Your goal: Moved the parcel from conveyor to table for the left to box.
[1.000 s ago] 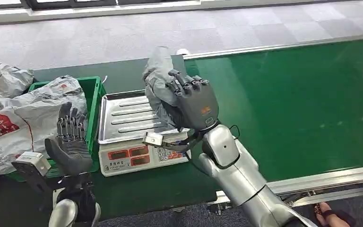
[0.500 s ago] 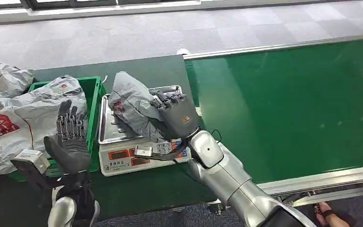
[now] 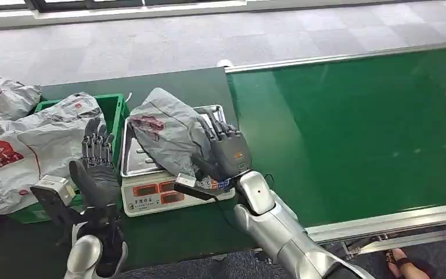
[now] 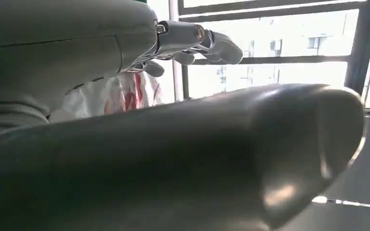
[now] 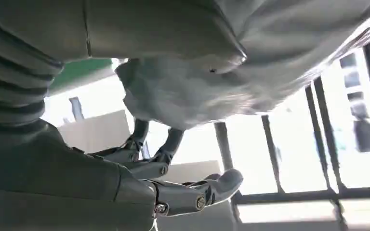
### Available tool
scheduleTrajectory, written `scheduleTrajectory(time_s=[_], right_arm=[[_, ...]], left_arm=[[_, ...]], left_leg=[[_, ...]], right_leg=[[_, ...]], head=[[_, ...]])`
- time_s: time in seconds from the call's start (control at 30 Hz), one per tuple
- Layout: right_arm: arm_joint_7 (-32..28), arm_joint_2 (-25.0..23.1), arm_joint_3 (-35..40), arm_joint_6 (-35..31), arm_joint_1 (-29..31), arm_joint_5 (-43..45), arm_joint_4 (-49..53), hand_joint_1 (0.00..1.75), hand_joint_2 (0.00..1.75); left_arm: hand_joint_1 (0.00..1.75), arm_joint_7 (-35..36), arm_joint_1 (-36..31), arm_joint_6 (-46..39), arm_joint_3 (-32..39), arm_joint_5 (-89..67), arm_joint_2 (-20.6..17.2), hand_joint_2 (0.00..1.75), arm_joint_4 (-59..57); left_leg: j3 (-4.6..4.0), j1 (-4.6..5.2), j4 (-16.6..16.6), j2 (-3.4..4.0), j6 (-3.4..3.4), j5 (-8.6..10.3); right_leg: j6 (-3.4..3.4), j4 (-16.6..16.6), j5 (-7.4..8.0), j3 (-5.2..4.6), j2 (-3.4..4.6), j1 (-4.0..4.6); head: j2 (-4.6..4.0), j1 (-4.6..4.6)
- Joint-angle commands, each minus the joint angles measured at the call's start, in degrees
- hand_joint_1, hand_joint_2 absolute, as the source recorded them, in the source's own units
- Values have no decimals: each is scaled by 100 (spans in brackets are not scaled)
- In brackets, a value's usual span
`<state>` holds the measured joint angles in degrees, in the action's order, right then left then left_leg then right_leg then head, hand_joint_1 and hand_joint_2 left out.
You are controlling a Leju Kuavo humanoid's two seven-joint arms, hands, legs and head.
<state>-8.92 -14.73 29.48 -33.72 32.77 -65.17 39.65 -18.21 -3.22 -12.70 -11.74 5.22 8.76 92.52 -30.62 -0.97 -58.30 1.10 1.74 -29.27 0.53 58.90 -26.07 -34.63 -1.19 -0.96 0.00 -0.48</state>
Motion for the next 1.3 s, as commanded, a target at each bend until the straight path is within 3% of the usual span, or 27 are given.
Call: scheduleTrajectory(time_s=[0.03, 0.1, 0.2, 0.23, 0.3, 0.43, 0.63, 0.77, 0.8, 1.0, 1.07, 1.3], right_arm=[[-2, 271, -652, 864, -835, 796, 1182, 0, 0], [-32, 313, -668, 957, -918, 882, 1291, 0, 0], [-475, 389, -739, 1653, -1297, 1786, 1894, 0, 0], [-763, 475, -713, 1755, -1516, 2090, 2323, 0, 0], [-674, 544, -637, 1836, -1676, 2104, 2703, 0, 0], [-1132, 791, -459, 1919, -2216, 2850, 4244, 0, 0], [-1372, 1116, -136, 1960, -2590, 2964, 5282, 0, 0], [-1660, 1231, 20, 1815, -2801, 2848, 5815, 0, 0], [-1633, 1236, 32, 1830, -2797, 2834, 5852, 0, 0], [-1681, 1431, 119, 1764, -2681, 2833, 5865, 0, 0], [-1739, 1555, 123, 1649, -2688, 2939, 5841, 0, 0], [-1715, 1669, 124, 1419, -2610, 3086, 5683, 0, 0]], left_arm=[[0, -129, -295, -984, -236, -1008, 52, 0, -511], [0, -129, -313, -1060, -275, -1116, 51, 0, -491], [0, -131, -257, -1335, -377, -1643, 16, 0, -415], [0, -170, -203, -1371, -456, -1910, -48, 0, -360], [0, -150, -154, -1329, -457, -1974, -67, 0, -312], [0, 21, -176, -863, -457, -2508, -252, 0, -241], [0, 891, -881, -496, -757, -5282, -657, 0, -985], [0, 994, -1823, -328, -1220, -6485, -992, 0, -2444], [0, 943, -1928, -413, -1214, -6457, -967, 175, -2651], [0, 895, -2919, 165, -1926, -6927, -1028, 175, -4395], [0, 703, -3230, 491, -2149, -6842, -920, 175, -5119], [0, 443, -3563, 374, -2413, -6660, -472, 175, -6200]], left_leg=[[-4, 0, 7, -32, -8, 9], [-8, 1, 5, -32, -8, 8], [-9, 1, 7, -34, -11, 10], [-9, 0, 3, -24, -7, 5], [-7, 0, 17, -42, -14, 15], [-11, 3, 13, -31, -13, 8], [-21, 4, 7, -41, -11, 12], [-13, 3, 7, -35, -6, 11], [-17, 2, 14, -51, -9, 20], [-15, 1, 13, -41, -3, 30], [-17, 0, 13, -44, -7, 36], [-14, 1, 8, -19, -7, 31]], right_leg=[[-3, -9, 1, 6, -21, 1], [-2, -8, 1, 2, -21, 0], [-2, -11, 3, 3, -20, 1], [-1, -6, 0, 0, -15, 1], [-4, -22, 6, 7, -24, 2], [-5, -14, 2, -1, -12, -1], [-4, -9, 3, -8, -26, -2], [-3, -9, 3, -3, -24, -2], [-5, -16, 9, 0, -35, -1], [-13, -18, 27, -3, -25, 1], [-11, -20, 31, -2, -27, 2], [-9, -17, 37, -5, -4, 1]], head=[[0, 0], [0, 0], [0, 0], [0, 0], [0, 0], [0, 0], [0, 0], [0, 2], [0, 0], [0, 2], [0, 0], [0, 2]])
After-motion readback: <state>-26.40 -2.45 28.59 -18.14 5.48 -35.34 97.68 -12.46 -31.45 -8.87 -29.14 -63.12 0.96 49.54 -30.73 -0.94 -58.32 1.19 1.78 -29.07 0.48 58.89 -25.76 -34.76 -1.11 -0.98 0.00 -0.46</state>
